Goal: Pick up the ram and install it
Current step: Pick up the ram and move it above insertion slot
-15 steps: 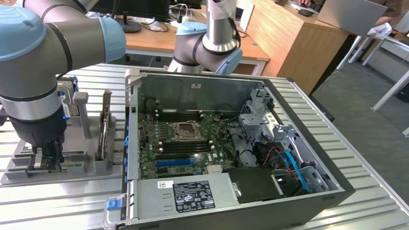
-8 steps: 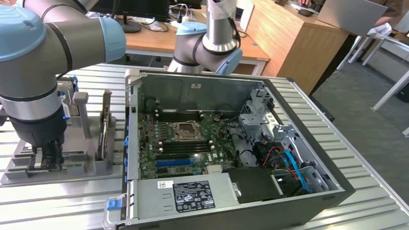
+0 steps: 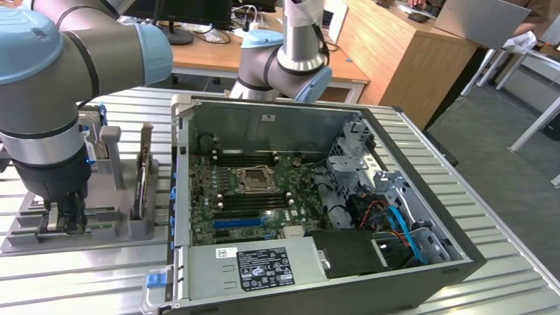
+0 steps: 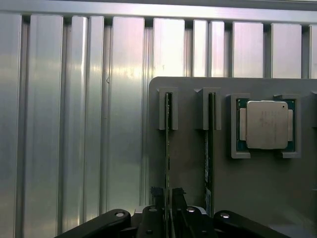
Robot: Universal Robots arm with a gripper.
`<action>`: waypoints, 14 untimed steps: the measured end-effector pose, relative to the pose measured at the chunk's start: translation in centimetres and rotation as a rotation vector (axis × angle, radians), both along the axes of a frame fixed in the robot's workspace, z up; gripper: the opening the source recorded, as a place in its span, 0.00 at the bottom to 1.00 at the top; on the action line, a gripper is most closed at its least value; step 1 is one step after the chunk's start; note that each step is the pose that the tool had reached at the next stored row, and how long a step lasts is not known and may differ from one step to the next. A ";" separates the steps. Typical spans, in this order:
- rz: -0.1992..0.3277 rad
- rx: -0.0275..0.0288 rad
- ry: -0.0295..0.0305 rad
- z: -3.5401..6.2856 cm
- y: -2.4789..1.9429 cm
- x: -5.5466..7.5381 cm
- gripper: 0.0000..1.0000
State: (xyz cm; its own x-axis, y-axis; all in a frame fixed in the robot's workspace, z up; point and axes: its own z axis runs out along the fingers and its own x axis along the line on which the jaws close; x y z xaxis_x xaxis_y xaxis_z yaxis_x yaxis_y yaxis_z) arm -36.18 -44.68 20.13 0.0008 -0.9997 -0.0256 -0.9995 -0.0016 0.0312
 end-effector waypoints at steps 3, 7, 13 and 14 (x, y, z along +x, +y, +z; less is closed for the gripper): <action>0.000 0.0000 0.0000 0.00 0.00 0.0 0.11; 0.000 0.0000 0.0000 0.00 0.00 0.0 0.11; 0.000 0.0030 0.0001 0.00 -0.01 0.0 0.11; 0.000 0.0038 0.0001 0.00 -0.02 0.0 0.11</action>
State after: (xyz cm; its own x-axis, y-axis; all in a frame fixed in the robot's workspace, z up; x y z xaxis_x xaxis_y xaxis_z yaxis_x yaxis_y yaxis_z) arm -36.18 -44.70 20.13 0.0008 -0.9996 -0.0294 -0.9995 -0.0017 0.0313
